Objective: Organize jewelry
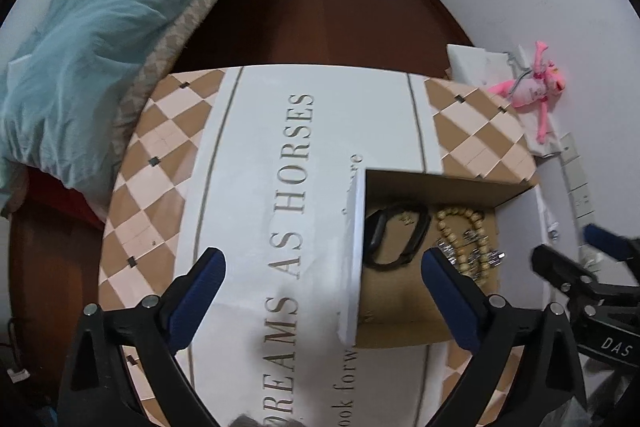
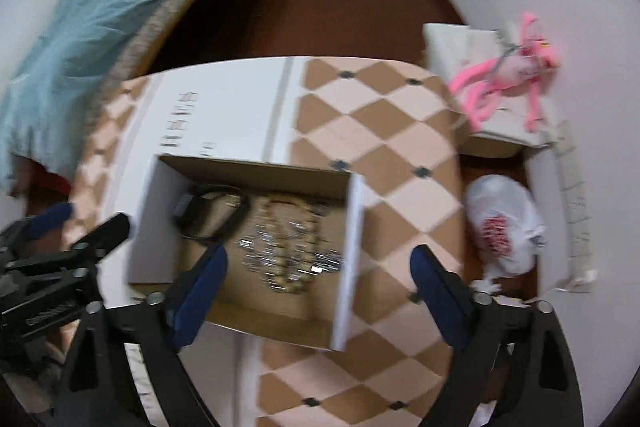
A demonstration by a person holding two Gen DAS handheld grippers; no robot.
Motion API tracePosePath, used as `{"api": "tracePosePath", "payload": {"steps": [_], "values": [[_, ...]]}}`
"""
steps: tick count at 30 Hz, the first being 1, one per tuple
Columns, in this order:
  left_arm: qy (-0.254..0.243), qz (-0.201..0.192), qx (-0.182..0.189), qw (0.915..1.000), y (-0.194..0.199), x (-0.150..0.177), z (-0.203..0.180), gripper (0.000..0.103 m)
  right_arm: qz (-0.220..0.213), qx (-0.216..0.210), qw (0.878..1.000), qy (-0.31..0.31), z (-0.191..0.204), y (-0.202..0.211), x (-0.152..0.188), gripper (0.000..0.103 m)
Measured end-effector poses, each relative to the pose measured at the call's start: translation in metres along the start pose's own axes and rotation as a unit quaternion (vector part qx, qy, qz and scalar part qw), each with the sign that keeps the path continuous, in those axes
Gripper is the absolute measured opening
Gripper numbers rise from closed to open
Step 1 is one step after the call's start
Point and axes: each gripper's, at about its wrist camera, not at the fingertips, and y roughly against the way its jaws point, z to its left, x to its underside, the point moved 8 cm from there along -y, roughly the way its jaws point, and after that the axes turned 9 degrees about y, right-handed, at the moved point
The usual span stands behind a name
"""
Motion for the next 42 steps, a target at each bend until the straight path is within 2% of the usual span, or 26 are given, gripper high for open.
{"api": "tracePosePath", "payload": {"steps": [6, 10, 15, 27, 34, 42], "values": [[-0.017, -0.001, -0.009, 0.9998, 0.000, 0.019, -0.005, 0.102, 0.007, 0.048, 0.999, -0.011, -0.014, -0.003, 0.029, 0.101], [-0.020, -0.002, -0.008, 0.9998, 0.006, 0.027, -0.008, 0.102, 0.006, 0.053, 0.998, -0.028, -0.021, -0.001, 0.043, 0.101], [-0.020, -0.022, -0.003, 0.9996, 0.031, 0.032, -0.011, 0.102, -0.013, 0.057, 0.997, -0.041, -0.022, 0.021, 0.053, 0.101], [-0.001, -0.099, 0.006, 0.9950, 0.133, 0.049, 0.002, 0.102, -0.109, 0.080, 0.990, -0.037, -0.003, 0.136, 0.072, 0.101], [-0.006, -0.145, 0.016, 0.9892, 0.192, 0.055, 0.004, 0.102, -0.163, 0.098, 0.981, -0.036, 0.006, 0.210, 0.084, 0.103], [-0.004, -0.177, 0.030, 0.9838, 0.243, 0.066, 0.009, 0.102, -0.214, 0.110, 0.970, -0.036, 0.012, 0.281, 0.097, 0.103]]}}
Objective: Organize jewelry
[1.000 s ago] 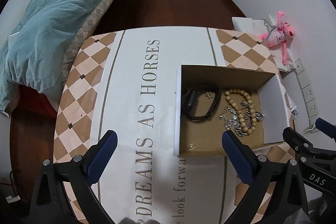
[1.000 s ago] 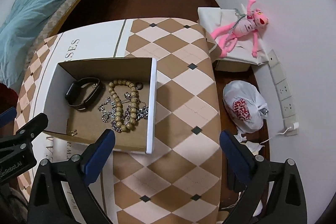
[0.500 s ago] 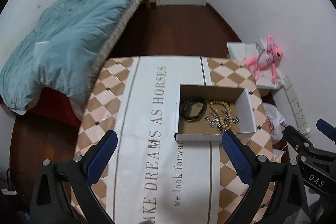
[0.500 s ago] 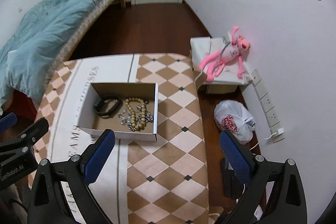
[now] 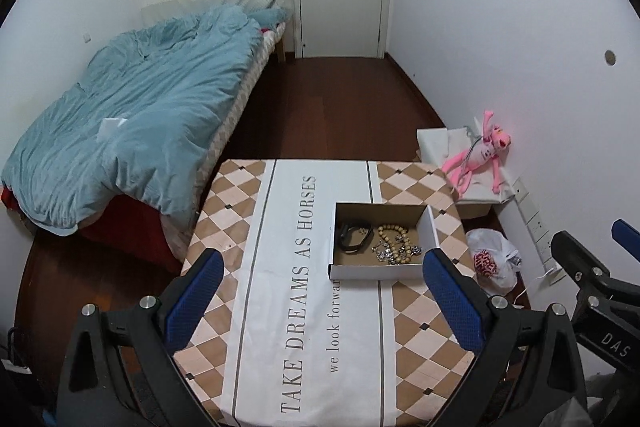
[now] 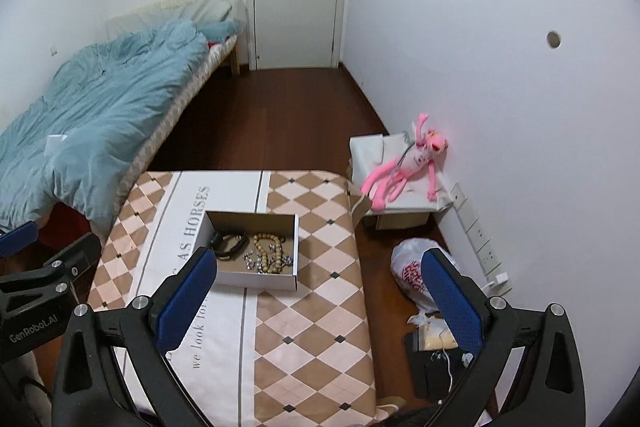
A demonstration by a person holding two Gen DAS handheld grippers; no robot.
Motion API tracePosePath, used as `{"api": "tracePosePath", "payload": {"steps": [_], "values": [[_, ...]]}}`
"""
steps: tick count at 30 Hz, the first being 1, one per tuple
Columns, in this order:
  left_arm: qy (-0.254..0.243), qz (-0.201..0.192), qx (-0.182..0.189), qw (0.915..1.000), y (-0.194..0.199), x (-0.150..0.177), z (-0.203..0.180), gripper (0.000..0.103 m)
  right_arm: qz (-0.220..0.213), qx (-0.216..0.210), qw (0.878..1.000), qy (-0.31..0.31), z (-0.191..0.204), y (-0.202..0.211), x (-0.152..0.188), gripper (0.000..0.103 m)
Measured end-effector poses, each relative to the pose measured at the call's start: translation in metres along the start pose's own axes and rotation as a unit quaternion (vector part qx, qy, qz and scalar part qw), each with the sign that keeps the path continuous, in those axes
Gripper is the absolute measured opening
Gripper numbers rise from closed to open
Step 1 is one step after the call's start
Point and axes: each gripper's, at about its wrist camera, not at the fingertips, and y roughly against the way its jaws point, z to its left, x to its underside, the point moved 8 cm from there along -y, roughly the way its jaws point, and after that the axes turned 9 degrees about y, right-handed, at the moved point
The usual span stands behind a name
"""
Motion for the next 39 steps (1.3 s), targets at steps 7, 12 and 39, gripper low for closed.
{"api": "tracePosePath", "payload": {"steps": [7, 12, 39], "values": [[-0.008, -0.018, -0.001, 0.9998, 0.028, -0.001, -0.003, 0.102, -0.012, -0.002, 1.000, -0.007, -0.003, 0.030, -0.001, 0.103], [0.000, -0.021, 0.008, 0.9998, 0.035, -0.002, 0.000, 0.102, -0.010, -0.005, 1.000, -0.010, -0.004, 0.036, 0.004, 0.103], [-0.005, 0.051, -0.018, 0.9985, -0.041, -0.003, -0.009, 0.102, 0.067, 0.009, 0.998, 0.011, -0.002, -0.053, -0.005, 0.103]]}}
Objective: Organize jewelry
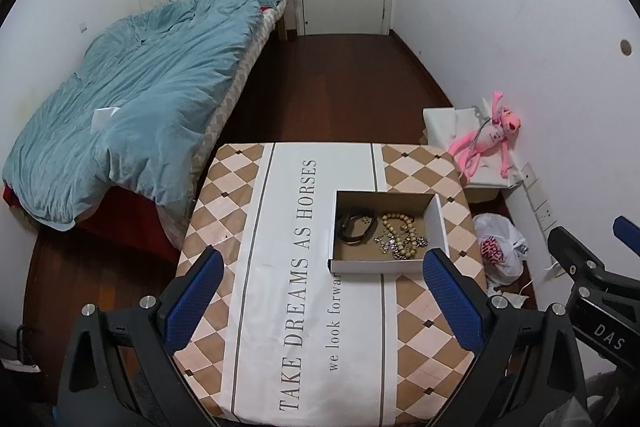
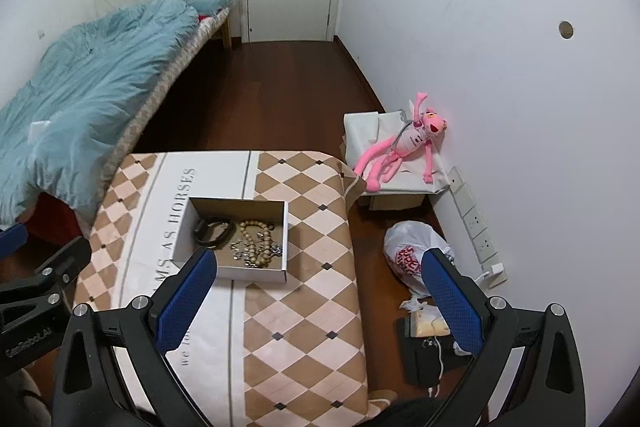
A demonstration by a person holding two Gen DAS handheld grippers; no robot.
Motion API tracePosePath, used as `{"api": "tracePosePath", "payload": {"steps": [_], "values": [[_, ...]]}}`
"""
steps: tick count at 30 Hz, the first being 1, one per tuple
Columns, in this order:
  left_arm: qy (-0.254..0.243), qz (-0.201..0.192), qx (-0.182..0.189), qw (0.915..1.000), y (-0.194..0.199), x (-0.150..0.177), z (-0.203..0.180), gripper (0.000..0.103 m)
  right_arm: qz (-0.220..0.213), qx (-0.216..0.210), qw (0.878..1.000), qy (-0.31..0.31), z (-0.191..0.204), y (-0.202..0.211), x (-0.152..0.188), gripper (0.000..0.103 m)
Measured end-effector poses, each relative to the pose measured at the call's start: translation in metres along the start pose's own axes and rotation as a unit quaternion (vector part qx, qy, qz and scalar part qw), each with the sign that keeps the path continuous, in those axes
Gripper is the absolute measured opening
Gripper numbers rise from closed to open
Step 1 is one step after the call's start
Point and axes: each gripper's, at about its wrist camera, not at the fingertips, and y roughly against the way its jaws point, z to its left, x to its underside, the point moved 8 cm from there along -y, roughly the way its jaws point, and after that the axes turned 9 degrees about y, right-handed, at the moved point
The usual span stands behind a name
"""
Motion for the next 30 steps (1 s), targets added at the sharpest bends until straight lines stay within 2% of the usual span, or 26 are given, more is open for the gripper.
{"api": "tracePosePath", "payload": {"steps": [11, 30], "values": [[-0.002, 0.030, -0.011, 0.9995, -0.033, -0.003, -0.001, 0.102, 0.033, -0.008, 0.999, 0.005, 0.004, -0.035, -0.003, 0.103], [-0.004, 0.042, -0.003, 0.9991, -0.043, -0.001, -0.003, 0.102, 0.059, -0.036, 0.998, 0.003, 0.011, -0.050, 0.006, 0.103]]}}
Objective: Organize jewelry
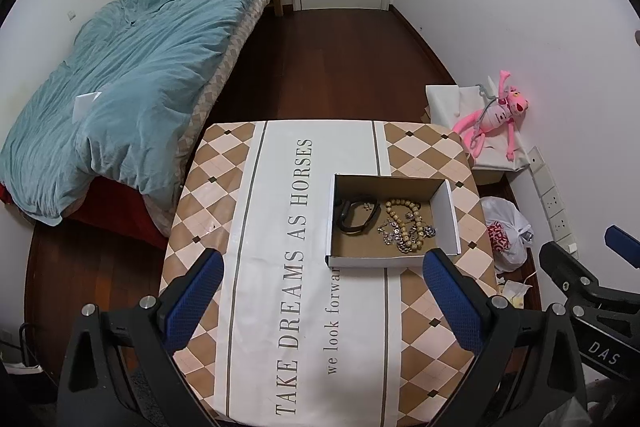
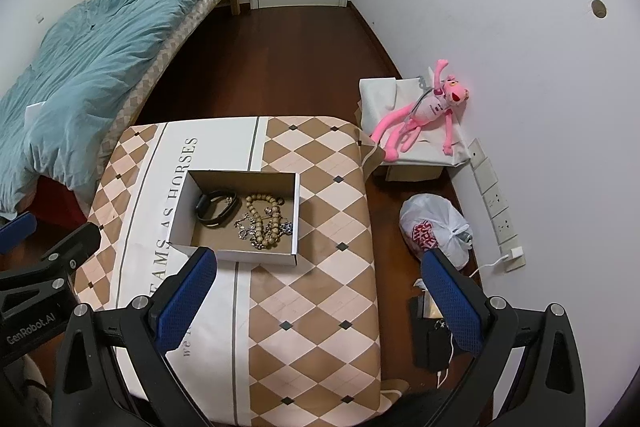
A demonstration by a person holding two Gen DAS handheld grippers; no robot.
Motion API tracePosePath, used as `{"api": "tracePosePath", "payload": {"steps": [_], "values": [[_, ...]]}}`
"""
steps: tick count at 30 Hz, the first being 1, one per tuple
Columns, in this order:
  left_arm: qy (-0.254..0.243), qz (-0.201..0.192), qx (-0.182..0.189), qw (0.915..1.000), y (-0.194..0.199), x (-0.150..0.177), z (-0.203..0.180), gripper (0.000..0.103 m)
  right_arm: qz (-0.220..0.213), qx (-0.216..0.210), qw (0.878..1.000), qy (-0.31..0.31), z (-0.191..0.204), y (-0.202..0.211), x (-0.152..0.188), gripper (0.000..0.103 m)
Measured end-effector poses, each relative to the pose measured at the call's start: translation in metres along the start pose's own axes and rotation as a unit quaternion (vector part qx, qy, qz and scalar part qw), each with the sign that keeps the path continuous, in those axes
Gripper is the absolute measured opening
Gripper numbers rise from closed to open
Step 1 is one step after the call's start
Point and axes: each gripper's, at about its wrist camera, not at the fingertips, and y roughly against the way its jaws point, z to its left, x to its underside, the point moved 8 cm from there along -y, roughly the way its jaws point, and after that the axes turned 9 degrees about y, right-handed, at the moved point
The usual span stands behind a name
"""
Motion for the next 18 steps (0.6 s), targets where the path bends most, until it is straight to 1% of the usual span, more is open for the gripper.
{"api": "tracePosePath", "payload": {"steps": [18], "values": [[-0.005, -0.003, 0.002, 1.0000, 0.0014, 0.0025, 0.0027, 0.102, 0.002, 0.000, 1.000, 0.001, 0.0002, -0.0015, 0.0007, 0.103]]}}
